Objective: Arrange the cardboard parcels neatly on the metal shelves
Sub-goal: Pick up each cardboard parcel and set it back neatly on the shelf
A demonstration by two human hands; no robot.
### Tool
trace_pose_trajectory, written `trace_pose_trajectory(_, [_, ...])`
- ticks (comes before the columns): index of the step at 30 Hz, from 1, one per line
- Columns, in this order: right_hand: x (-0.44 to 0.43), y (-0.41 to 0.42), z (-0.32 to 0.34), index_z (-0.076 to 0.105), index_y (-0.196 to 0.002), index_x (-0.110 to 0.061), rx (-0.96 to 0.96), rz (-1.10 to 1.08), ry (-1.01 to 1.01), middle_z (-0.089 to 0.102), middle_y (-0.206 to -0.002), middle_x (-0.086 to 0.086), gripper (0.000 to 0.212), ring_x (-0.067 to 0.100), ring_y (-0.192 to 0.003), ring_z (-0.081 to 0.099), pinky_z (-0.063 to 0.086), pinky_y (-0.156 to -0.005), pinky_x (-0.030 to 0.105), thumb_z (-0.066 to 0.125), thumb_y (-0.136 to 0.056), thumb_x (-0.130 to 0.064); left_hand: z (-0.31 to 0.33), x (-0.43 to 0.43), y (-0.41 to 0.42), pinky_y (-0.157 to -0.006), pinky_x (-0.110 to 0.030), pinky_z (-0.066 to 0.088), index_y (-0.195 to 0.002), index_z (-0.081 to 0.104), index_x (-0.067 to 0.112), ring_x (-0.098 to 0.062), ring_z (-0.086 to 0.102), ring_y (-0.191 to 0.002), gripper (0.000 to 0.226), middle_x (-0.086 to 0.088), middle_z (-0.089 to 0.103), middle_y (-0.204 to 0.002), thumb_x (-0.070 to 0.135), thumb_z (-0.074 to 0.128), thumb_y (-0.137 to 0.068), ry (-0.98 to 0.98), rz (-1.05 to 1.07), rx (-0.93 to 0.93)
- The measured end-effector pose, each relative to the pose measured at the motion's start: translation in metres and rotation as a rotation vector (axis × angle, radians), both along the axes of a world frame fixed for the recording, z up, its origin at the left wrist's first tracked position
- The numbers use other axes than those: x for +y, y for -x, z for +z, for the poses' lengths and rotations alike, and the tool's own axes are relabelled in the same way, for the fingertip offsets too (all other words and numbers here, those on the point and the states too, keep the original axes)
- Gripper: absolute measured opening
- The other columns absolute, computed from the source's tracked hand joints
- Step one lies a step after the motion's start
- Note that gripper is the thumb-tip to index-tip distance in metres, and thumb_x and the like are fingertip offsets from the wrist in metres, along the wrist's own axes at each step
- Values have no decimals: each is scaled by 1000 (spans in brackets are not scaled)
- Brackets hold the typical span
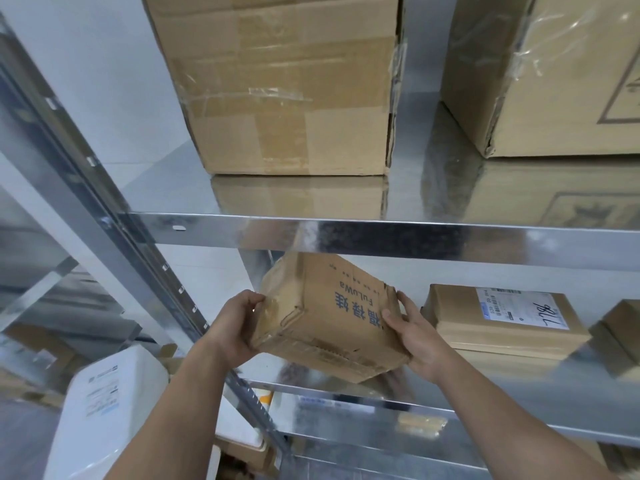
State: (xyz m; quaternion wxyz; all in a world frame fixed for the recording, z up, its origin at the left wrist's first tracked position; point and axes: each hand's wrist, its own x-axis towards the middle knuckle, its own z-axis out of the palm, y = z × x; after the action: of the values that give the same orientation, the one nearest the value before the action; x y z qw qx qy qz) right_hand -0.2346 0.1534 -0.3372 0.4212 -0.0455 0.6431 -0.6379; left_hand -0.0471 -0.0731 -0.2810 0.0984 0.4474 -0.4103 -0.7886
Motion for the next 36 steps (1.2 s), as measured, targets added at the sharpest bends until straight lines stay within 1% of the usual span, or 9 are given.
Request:
trace_pose_trajectory(8, [-9, -5, 3, 40, -154, -41, 133, 92, -93, 66, -129, -4, 49, 20, -117, 63, 56, -96, 39, 51, -107, -37, 22, 1, 11, -64, -32, 52, -103, 65, 7, -28, 66, -68, 27, -12, 66, -84, 26, 50, -91, 98, -104, 43])
trace_pose_trajectory(12, [-11, -11, 0, 36, -156, -38, 79, 87, -82, 67, -122, -9, 48, 11, -110, 63, 53, -77, 28, 46, -109, -35, 28, 3, 13, -69, -35, 52, -107, 67, 8, -28, 66, -75, 27, -11, 68, -89, 27, 55, -92, 135, -119, 11])
trace_pose_trajectory(16, [-14, -16, -3, 32, -159, -35, 62, 119, -77, 63, -122, -16, 49, 3, -107, 59, 51, -72, 22, 40, -111, -35, 35, 6, 15, -72, -36, 53, -110, 69, 11, -27, 65, -84, 27, -10, 69, -96, 29, 58, -94, 199, -137, -8])
trace_pose_trajectory(20, [-19, -23, -2, 33, -158, -34, 101, 138, -73, 51, -149, -9, 47, 9, -125, 52, 43, -101, 25, 39, -111, -36, 39, 9, 17, -69, -34, 52, -109, 67, 18, -24, 64, -84, 20, -7, 67, -97, 29, 57, -96, 316, -202, -32])
trace_pose_trajectory(24, [-26, -27, 6, 39, -144, -46, 98, 138, -38, 58, -132, -9, 34, -4, -98, 56, 47, -73, 15, 34, -113, -34, 45, 14, 23, -66, -33, 53, -113, 66, 19, -22, 65, -82, 21, -6, 69, -95, 29, 58, -97, 352, -180, -34])
trace_pose_trajectory(26, [-28, -26, 10, 43, -146, -41, 97, 141, -47, 57, -136, -7, 35, 1, -103, 56, 48, -82, 22, 33, -113, -34, 48, 13, 24, -68, -33, 52, -113, 66, 19, -22, 65, -83, 21, -6, 69, -95, 30, 58, -97, 372, -183, -40])
trace_pose_trajectory(29, [-32, -22, 14, 43, -153, -37, 125, 136, -61, 54, -148, -5, 43, 13, -127, 49, 48, -105, 48, 40, -111, -41, 50, 12, 26, -72, -34, 52, -109, 67, 23, -22, 64, -85, 18, -3, 69, -93, 31, 60, -95, 420, -214, -49])
trace_pose_trajectory(32, [-35, -20, 25, 51, -145, -42, 134, 120, -51, 64, -136, -5, 39, 20, -127, 56, 52, -101, 59, 45, -107, -48, 48, 15, 29, -77, -37, 53, -108, 67, 25, -22, 65, -88, 18, -2, 72, -94, 35, 61, -94, 445, -240, -87])
trace_pose_trajectory(36, [-36, -18, 42, 50, -144, -44, 112, 104, -37, 58, -142, -7, 39, 22, -133, 50, 47, -103, 65, 42, -107, -52, 43, 15, 30, -77, -39, 54, -115, 68, 24, -24, 67, -91, 29, -4, 73, -100, 39, 63, -91, 435, -235, -120])
